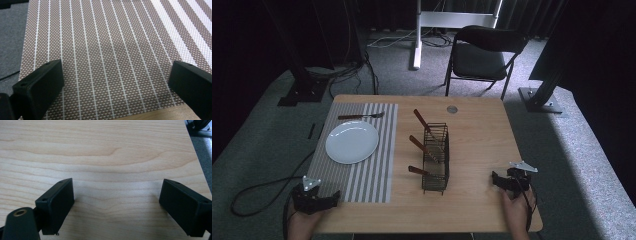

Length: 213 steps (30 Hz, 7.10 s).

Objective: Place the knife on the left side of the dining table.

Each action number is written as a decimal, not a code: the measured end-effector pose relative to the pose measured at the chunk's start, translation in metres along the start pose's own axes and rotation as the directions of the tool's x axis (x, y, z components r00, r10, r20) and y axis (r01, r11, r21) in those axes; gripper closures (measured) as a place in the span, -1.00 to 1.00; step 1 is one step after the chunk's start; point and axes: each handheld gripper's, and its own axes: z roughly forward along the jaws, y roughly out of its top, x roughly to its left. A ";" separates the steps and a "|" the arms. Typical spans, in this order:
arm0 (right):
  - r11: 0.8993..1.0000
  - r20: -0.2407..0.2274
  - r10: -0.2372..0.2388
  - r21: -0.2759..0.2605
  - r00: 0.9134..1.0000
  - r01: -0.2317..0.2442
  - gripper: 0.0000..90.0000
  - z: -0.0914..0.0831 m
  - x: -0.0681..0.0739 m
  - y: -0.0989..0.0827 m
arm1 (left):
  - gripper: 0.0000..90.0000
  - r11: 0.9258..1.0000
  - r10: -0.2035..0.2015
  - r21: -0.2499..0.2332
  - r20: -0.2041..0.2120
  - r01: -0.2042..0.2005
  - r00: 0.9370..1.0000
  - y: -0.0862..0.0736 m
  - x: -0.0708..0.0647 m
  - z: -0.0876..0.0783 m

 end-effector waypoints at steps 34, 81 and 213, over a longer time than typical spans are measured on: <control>1.000 0.000 0.001 0.000 1.000 -0.001 -0.74 0.000 0.000 0.000 | -0.94 0.992 0.120 -0.044 0.139 -0.115 0.983 0.032 -0.043 -0.016; 1.000 0.000 -0.001 -0.001 1.000 0.001 -0.74 0.000 0.000 0.000 | -0.94 0.949 0.296 -0.208 0.326 -0.238 0.898 0.136 -0.121 -0.031; 1.000 0.001 -0.001 -0.002 1.000 0.001 -0.73 0.000 0.000 0.000 | 0.71 0.886 0.389 -0.440 0.531 -0.148 0.753 0.229 -0.178 -0.102</control>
